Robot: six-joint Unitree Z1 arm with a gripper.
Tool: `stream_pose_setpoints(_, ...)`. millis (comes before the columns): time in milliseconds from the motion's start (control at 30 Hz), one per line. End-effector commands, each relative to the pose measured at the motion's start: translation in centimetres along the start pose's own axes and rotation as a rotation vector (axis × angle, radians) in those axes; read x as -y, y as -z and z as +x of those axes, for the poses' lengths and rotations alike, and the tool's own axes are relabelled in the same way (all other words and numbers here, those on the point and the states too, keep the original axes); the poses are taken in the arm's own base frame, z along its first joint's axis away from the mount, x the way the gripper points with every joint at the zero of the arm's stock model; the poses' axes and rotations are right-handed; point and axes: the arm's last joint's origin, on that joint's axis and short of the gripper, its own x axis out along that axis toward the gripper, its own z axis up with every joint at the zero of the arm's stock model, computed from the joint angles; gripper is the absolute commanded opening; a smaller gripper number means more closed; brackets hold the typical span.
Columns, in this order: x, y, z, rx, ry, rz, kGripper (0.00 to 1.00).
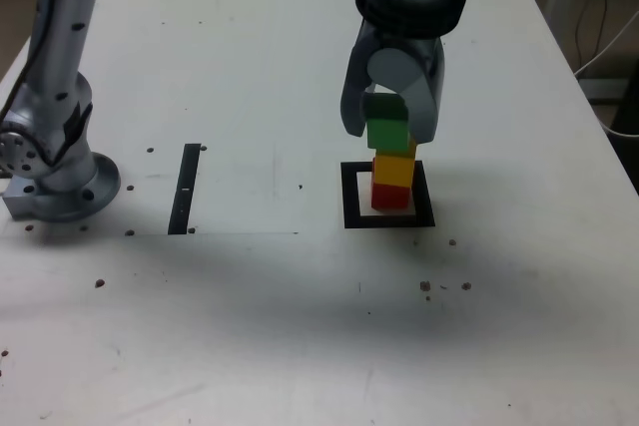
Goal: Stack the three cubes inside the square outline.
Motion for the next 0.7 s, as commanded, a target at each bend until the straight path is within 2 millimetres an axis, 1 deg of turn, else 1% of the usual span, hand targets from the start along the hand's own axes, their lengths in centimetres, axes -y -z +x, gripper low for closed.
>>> stream_pose_setpoints(0,-0.03,-0.21,0.04,0.002,-0.006,0.004,0.13)
stream_pose_setpoints(133,-0.05,-0.35,0.15,-0.001,-0.010,0.008,0.16)
stream_pose_setpoints(400,-0.07,-0.72,0.45,-0.005,-0.013,0.009,0.18)
stream_pose_setpoints(533,-0.07,-0.89,0.66,-0.011,-0.013,0.010,0.21)
stream_pose_setpoints(667,-0.07,-0.98,0.74,-0.013,-0.013,0.010,0.27)
